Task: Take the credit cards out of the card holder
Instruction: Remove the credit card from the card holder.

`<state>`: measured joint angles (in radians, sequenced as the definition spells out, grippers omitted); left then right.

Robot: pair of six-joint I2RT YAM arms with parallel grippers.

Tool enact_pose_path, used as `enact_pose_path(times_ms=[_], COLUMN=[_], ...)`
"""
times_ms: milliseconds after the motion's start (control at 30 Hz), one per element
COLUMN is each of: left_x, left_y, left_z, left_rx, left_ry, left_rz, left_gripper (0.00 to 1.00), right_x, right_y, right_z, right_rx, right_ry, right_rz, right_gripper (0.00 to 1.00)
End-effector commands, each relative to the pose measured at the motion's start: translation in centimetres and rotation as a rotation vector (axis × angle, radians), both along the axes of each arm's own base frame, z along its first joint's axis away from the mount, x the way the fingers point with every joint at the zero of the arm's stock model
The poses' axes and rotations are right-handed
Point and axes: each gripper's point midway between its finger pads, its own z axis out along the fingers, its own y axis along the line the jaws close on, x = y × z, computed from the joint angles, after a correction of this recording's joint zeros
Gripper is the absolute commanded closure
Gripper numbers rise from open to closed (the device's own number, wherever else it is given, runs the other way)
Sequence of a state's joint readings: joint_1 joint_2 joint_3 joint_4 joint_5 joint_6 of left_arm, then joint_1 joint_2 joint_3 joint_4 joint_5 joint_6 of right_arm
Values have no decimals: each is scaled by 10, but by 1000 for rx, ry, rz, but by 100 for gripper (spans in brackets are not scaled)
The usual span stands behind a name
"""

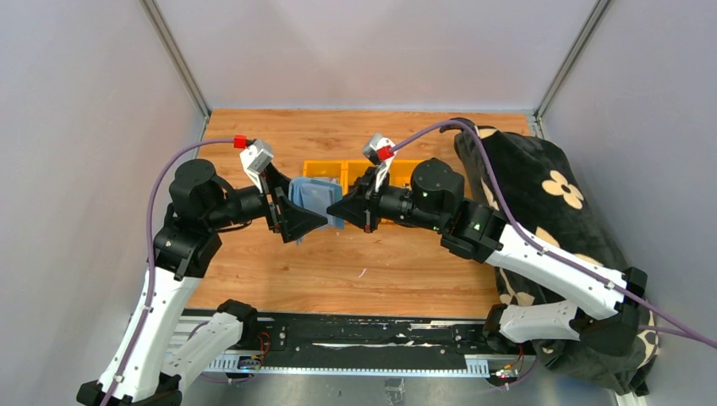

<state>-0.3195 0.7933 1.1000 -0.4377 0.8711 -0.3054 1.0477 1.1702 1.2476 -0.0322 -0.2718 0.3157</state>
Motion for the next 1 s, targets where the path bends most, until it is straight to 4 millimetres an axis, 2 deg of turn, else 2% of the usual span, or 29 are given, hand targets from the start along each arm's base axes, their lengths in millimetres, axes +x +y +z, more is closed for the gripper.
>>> enact_pose_path(times_ms=[0, 133, 333, 433, 600, 800, 967], left_x=[23, 38, 23, 29, 51, 48, 47], left_y=[17, 30, 24, 32, 53, 57, 59], left_z=[-24, -29, -28, -33, -42, -45, -46], left_rx=[102, 141, 122, 146, 211, 242, 251], left_ry=[-22, -40, -12, -21, -27, -42, -42], left_rz=[155, 272, 205, 263, 423, 427, 430], left_gripper=[0, 0, 0, 1, 17, 27, 48], right_x=[2, 12, 23, 21, 20, 26, 26], right_y=[6, 9, 2, 2, 1, -13, -14], right_z=[12, 4, -3, 0, 0, 3, 2], right_rx=[-62, -154, -309, -319, -338, -359, -364], right_ry=[-80, -120, -243, -279, -299, -340, -351], right_rz=[-96, -205, -353, -362, -379, -423, -418], right_gripper=[100, 100, 100, 100, 100, 100, 100])
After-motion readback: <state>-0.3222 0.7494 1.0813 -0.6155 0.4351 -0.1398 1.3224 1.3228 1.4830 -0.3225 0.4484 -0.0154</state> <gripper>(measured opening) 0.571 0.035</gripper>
